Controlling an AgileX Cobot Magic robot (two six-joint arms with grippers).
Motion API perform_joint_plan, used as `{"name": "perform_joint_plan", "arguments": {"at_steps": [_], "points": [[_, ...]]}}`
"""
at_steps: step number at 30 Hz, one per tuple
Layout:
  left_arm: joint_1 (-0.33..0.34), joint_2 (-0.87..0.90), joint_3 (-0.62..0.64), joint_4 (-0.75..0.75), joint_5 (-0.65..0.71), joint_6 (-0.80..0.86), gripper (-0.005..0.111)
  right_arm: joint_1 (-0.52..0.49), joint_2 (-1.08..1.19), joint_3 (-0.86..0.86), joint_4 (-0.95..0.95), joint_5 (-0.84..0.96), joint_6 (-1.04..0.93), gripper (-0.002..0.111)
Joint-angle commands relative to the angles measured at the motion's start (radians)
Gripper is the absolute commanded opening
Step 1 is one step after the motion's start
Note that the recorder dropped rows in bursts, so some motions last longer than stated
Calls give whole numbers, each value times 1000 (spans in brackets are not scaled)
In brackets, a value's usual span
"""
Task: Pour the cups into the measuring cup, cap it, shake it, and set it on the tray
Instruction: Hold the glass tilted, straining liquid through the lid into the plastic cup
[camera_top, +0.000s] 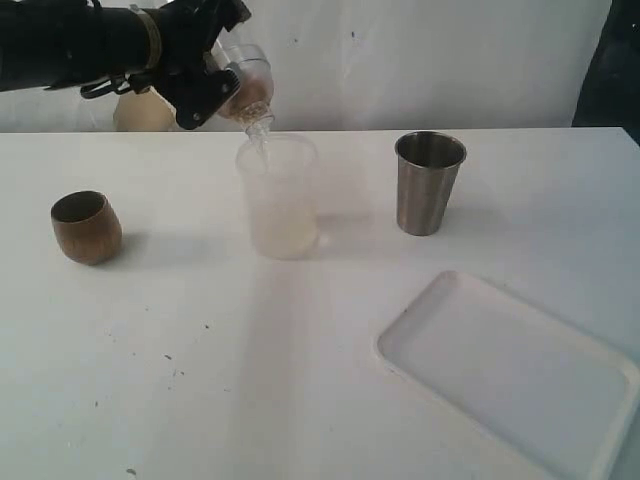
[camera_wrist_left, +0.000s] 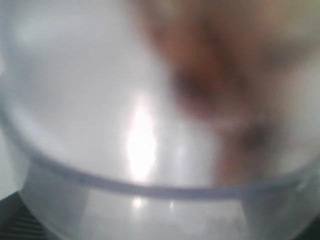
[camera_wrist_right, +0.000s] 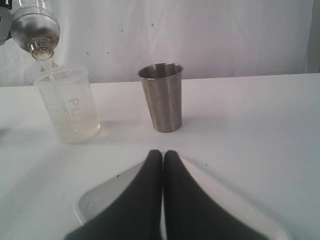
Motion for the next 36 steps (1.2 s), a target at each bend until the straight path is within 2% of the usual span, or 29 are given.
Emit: {"name": "perform_joint_plan", "arguments": {"at_steps": [1,9,17,36], "points": [[-5,-11,-11,-10,-51,5,0,2,-7,7,-3,-7,-1,0],[-21,-11,-11,-14,-74,102,0,2,-7,7,-3,-7,-1,0],[-21,-11,-11,-254,-142,290,0,2,-7,7,-3,-7,-1,0],[-21,-36,-11,-290,-150,362,0,2,-7,7,-3,-7,-1,0]]}}
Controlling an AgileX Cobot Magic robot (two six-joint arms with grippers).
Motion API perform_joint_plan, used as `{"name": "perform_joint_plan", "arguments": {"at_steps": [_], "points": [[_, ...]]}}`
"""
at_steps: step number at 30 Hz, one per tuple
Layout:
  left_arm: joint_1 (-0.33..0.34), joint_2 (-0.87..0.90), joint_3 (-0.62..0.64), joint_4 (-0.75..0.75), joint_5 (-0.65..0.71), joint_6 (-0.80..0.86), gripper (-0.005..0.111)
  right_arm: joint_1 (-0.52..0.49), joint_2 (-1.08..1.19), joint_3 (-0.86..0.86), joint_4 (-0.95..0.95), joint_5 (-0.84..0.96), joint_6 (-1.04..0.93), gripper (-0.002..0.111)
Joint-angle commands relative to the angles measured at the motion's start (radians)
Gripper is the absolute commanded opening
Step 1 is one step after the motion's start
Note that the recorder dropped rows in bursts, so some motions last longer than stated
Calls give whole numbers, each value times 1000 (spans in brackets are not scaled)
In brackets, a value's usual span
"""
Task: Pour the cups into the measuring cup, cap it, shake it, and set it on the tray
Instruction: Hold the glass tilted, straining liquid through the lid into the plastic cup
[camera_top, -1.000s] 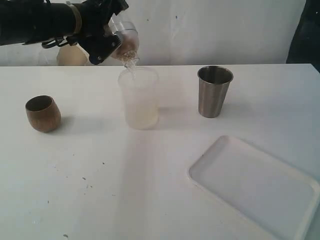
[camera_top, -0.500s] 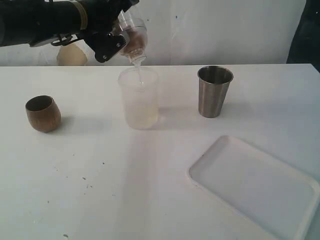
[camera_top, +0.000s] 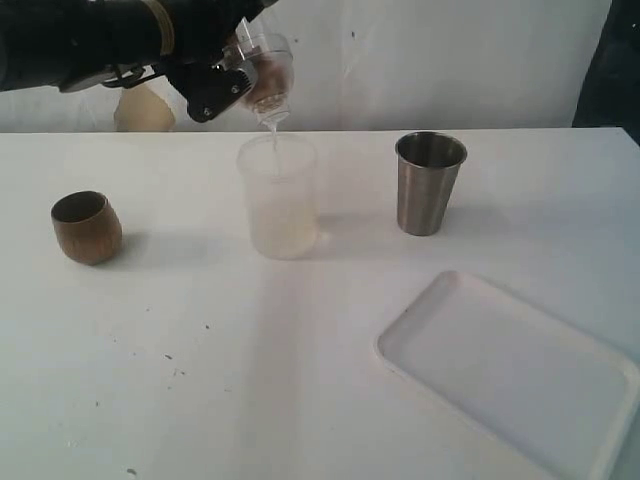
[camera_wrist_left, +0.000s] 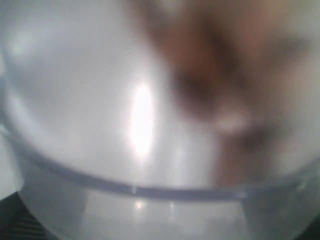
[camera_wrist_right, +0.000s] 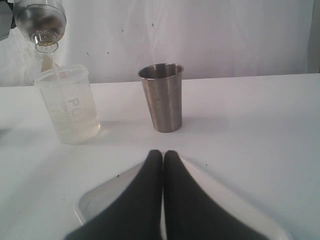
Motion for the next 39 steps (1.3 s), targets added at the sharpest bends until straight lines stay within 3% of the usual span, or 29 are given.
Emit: {"name": "perform_joint_plan", "arguments": {"at_steps": [1,39], "points": [[-3,-31,-9,-38,-24,-2,0,2,-7,7,-3,-7,-1,0],[-3,-31,-9,-79,-25,-2,0,2,-7,7,-3,-7,-1,0]]}}
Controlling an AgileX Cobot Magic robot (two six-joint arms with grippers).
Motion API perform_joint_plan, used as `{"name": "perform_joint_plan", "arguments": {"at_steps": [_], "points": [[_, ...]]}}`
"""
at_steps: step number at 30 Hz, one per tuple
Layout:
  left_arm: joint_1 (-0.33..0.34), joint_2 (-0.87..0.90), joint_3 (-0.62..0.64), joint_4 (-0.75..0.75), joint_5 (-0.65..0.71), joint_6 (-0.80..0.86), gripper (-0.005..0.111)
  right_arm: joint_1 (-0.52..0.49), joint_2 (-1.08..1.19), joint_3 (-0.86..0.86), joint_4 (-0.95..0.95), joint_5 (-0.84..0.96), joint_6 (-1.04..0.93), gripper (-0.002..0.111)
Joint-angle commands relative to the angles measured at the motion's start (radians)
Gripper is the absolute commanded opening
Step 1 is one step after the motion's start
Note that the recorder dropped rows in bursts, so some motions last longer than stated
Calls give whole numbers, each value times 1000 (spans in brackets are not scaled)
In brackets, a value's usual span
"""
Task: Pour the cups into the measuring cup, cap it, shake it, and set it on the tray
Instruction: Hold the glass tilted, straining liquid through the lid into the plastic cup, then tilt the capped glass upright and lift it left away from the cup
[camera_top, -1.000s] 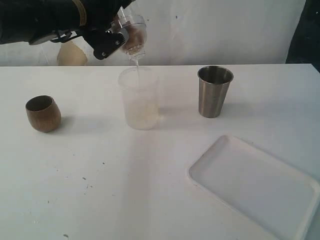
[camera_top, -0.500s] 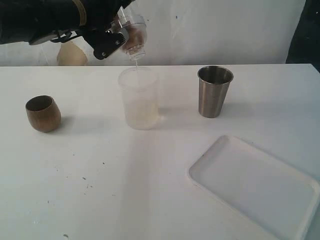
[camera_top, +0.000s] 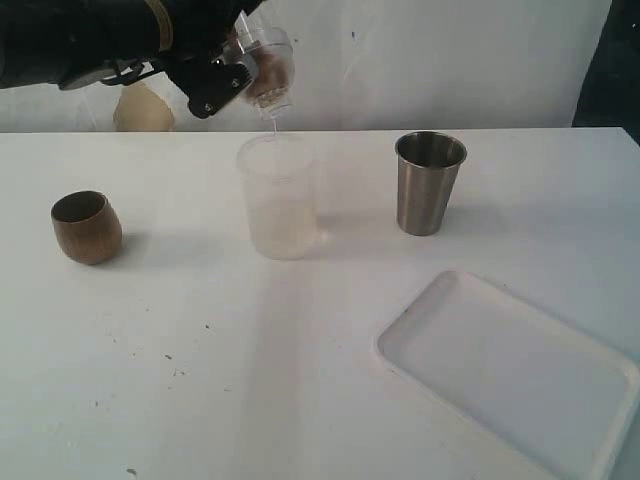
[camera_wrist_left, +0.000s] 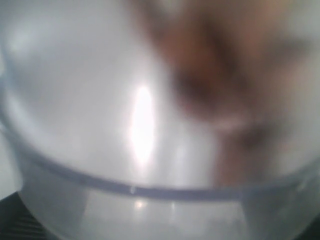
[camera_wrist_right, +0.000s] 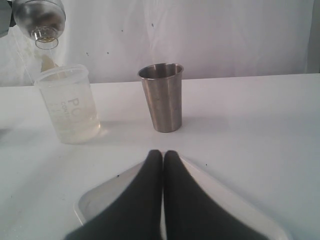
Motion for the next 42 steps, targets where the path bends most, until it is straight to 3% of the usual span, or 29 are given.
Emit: {"name": "perform_joint_plan", "arguments": {"at_steps": [1,8,15,21,28,31,35,42], "points": [[-1,-26,-9,-52,-23,-4,0,2,-7,7,-3,-7,-1,0],[-1,-26,-9,-107,-23,-4,0,2,-7,7,-3,-7,-1,0],[-1,-26,-9,-374,1,-17,0,2,-7,7,-3,-7,-1,0],[-1,-26,7,-888,4,-35,0,2,-7,7,-3,-7,-1,0],[-1,-48,7,-1821,-2,-32,0,2,-7,7,-3,-7,-1,0],[6,-50,7,-2127,29,-27,0,2,-7,7,-3,-7,-1,0],[39,-53,7,-2438,115,-28,0,2,-7,7,-3,-7,-1,0],[87,-164,121,-2499,193,-28,0,2,-7,7,-3,-7,-1,0]]}}
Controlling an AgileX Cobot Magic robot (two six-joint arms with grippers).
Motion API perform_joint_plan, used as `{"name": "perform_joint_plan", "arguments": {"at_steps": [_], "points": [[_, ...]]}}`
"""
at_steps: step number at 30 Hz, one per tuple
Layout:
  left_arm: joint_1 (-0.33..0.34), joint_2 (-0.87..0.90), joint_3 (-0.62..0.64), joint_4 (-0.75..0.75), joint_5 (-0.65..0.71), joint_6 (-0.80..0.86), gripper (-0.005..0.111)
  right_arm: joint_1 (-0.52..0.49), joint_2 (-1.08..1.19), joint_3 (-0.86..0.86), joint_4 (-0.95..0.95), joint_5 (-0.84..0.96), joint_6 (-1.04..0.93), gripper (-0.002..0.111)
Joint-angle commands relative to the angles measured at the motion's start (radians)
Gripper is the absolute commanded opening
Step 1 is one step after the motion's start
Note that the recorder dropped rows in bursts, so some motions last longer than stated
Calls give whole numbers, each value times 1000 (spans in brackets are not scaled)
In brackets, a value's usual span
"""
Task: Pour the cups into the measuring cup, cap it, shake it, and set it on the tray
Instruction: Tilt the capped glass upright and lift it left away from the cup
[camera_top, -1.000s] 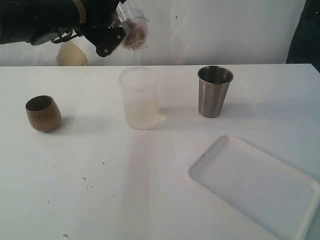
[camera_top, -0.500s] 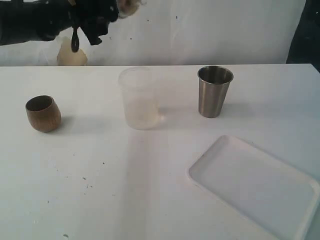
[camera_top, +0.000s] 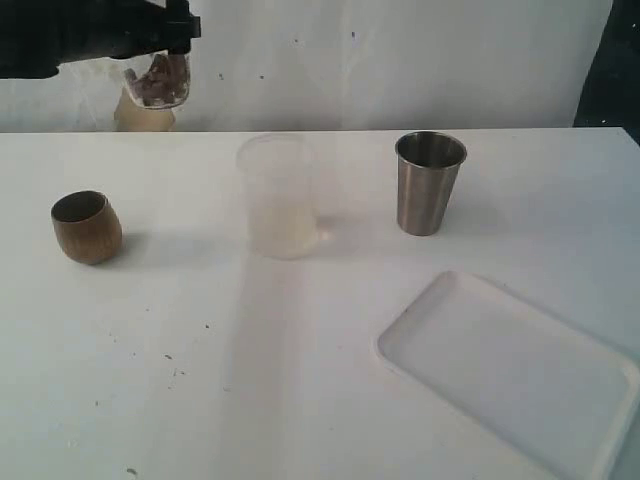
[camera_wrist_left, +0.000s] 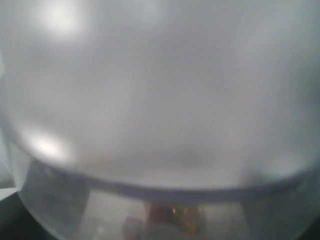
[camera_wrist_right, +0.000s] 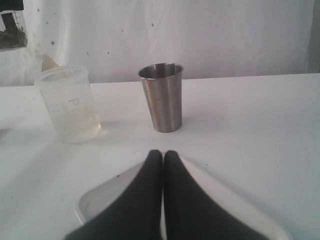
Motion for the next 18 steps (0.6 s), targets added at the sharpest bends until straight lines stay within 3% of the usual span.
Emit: {"name": "perform_joint_plan", "arguments": {"at_steps": [1,5,10,12,18], "points": [[36,-93,57,-23,51,5,0,2,-7,7,-3,-7,-1,0],[53,-136,119,-23,-33,247,0,2,-7,7,-3,-7,-4,0],[22,-138,109,-246,-387,703,0,2,-7,7,-3,-7,-4,0],[19,-135,102,-246,-483,705,0,2,-7,7,-3,-7,-4,0],[1,-162,102,-246,-455,705,0,2,-7,7,-3,-7,-4,0]]}}
